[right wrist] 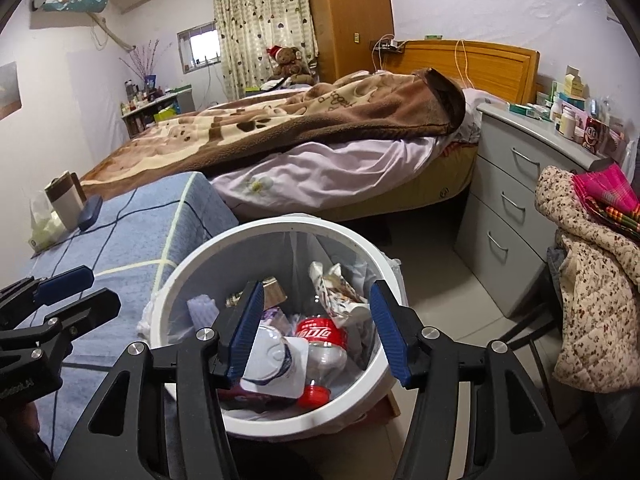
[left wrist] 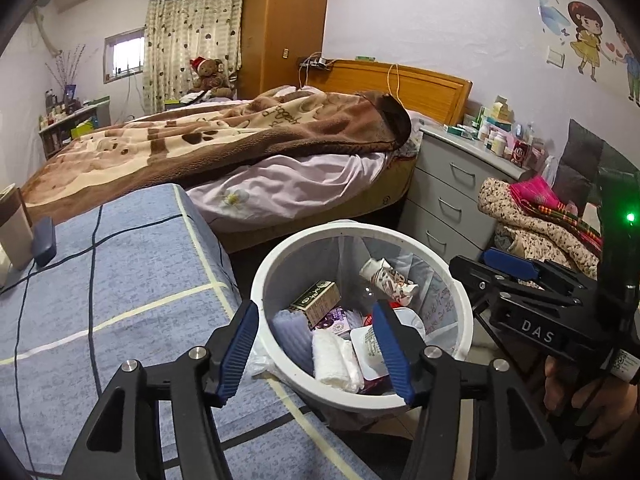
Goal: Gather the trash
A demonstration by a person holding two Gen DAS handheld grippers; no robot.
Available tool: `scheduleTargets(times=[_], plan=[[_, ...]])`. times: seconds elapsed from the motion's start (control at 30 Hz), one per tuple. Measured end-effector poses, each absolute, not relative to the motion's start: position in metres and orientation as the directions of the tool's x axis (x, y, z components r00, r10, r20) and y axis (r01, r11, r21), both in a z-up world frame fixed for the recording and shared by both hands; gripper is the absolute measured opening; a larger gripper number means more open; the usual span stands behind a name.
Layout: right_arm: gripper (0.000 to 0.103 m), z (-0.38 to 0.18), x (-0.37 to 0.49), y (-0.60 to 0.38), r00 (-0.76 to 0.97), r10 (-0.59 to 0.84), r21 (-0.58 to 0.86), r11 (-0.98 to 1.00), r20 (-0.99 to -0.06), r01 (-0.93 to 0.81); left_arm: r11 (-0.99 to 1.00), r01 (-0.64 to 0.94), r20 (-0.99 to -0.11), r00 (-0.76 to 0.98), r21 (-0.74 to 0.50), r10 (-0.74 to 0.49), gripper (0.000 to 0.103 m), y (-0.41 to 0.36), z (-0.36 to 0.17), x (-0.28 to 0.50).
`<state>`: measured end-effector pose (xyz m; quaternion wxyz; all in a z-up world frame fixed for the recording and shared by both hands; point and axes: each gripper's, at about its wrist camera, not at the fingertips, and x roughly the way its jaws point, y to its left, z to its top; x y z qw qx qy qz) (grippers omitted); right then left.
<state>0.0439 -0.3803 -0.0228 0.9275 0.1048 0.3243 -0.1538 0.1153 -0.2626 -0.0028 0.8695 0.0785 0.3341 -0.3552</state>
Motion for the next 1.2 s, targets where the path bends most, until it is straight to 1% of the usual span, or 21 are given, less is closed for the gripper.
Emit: scheduleTargets(times=[0.23, 0.33, 0.5, 0.6, 0.77, 0.87, 1.0, 1.2], plan=[[0.057, -0.015, 0.031, -0.363, 0.772, -0.221, 0.091, 0.937, -0.596, 0.339, 0.770, 0.634, -0.619, 0.578, -0.069, -0.531, 0.059, -0.245, 0.005, 0.099], [0.057, -0.013, 0.021, -0.354, 0.788, -0.215, 0.094, 0.941, -0.577, 0.326, 0.800, 0.598, -0.612, 0.619, -0.037, -0.492, 0.059, -0.235, 0.006, 0.089], [0.059, -0.011, 0.002, -0.340, 0.806, -0.236, 0.089, 0.938, -0.542, 0.335, 0.821, 0.569, -0.590, 0.650, -0.040, -0.479, 0.059, -0.219, 0.007, 0.069], [0.059, -0.008, -0.008, -0.334, 0.814, -0.242, 0.105, 0.933, -0.528, 0.345, 0.840, 0.543, -0.576, 0.684, -0.007, -0.447, 0.059, -0.208, 0.006, 0.054], [0.059, -0.007, -0.022, -0.321, 0.829, -0.272, 0.098, 0.927, -0.489, 0.362, 0.868, 0.496, -0.568, 0.709, -0.019, -0.418, 0.059, -0.189, 0.003, 0.039], [0.061, -0.010, -0.027, -0.312, 0.826, -0.283, 0.075, 0.929, -0.487, 0.363, 0.885, 0.465, -0.566, 0.737, 0.028, -0.370, 0.059, -0.184, 0.002, 0.031], [0.062, -0.011, -0.036, -0.307, 0.829, -0.285, 0.098, 0.922, -0.482, 0.374, 0.883, 0.468, -0.553, 0.739, 0.010, -0.385, 0.059, -0.172, 0.000, 0.021], [0.063, -0.012, -0.051, -0.298, 0.834, -0.320, 0.078, 0.916, -0.450, 0.393, 0.886, 0.464, -0.534, 0.753, 0.017, -0.384, 0.059, -0.165, -0.001, 0.006]])
